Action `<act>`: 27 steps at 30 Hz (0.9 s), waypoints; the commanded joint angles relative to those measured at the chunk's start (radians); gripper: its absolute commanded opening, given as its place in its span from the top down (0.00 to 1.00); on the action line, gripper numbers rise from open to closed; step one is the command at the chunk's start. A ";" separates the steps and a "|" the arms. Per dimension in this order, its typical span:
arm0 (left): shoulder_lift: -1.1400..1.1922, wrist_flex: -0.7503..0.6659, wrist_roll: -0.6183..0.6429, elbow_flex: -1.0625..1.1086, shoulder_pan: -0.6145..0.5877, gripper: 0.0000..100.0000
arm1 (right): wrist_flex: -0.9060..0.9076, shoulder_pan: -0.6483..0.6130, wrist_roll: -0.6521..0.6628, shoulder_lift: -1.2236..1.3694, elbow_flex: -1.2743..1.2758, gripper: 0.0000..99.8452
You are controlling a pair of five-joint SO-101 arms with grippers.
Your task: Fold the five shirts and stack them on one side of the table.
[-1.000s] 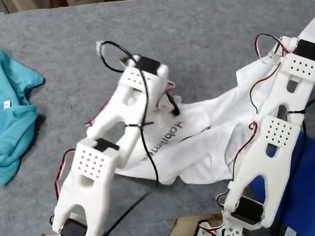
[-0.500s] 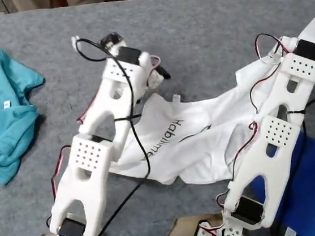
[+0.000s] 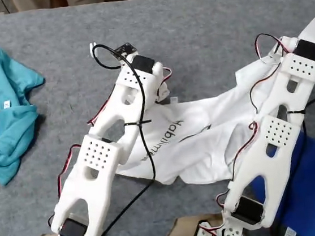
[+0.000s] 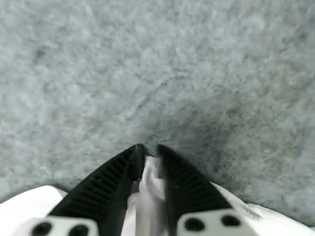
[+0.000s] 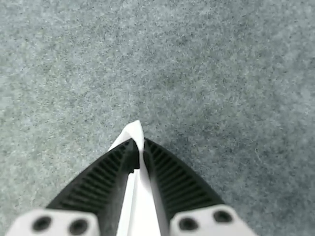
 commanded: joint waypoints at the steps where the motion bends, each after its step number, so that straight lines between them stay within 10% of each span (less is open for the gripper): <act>1: -0.008 0.041 0.011 -0.095 0.006 0.98 | -0.021 -0.008 0.012 -0.015 -0.044 0.99; 10: 0.004 0.055 0.002 -0.522 0.005 0.98 | -0.021 -0.010 0.012 -0.015 -0.044 0.99; 22: 0.174 -0.098 -0.026 -0.554 -0.006 0.98 | -0.021 -0.019 0.014 -0.015 -0.044 0.99; 27: 0.211 -0.055 -0.028 -0.565 -0.021 0.82 | -0.023 -0.019 0.014 -0.015 -0.044 0.99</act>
